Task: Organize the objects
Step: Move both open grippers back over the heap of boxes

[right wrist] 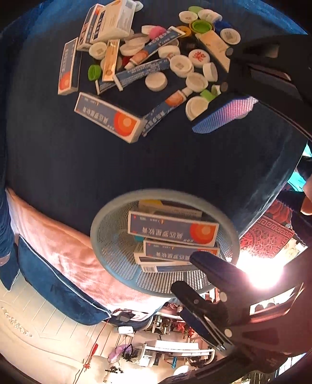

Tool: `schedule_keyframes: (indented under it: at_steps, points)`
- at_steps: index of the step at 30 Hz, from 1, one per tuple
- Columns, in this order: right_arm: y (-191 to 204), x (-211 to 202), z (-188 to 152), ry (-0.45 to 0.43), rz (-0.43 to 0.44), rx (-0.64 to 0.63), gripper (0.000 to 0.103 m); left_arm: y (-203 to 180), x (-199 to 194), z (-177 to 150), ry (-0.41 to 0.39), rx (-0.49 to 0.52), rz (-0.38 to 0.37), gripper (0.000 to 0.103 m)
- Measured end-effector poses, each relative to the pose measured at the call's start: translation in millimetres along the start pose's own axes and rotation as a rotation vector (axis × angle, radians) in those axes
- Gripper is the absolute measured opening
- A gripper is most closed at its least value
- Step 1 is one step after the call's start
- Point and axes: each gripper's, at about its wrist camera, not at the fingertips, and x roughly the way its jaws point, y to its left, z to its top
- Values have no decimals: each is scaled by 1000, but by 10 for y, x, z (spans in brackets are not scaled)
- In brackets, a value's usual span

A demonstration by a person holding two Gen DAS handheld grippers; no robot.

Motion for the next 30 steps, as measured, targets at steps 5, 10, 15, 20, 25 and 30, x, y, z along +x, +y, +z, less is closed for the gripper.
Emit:
schedule_keyframes:
  at_steps: [5, 10, 15, 20, 25, 30]
  points:
    - [-170, -82, -23, -4, -28, 19, 100, -169, 14, -23, 17, 2, -32, 97]
    - [-366, -157, -34, -6, -10, 45, 100, -403, 45, -56, 30, 49, -62, 97]
    - [-679, -208, -74, 9, -89, 143, 100, -640, 85, -99, 48, 96, -92, 97]
    - [-1159, -266, -179, 1, -229, 346, 99, -897, 140, -177, 67, 154, -124, 97]
    - [-1502, -199, -324, 30, -248, 510, 98, -1107, 215, -257, 85, 205, -136, 97]
    - [-1548, -81, -346, 31, -265, 539, 98, -1219, 306, -346, 107, 241, -139, 97]
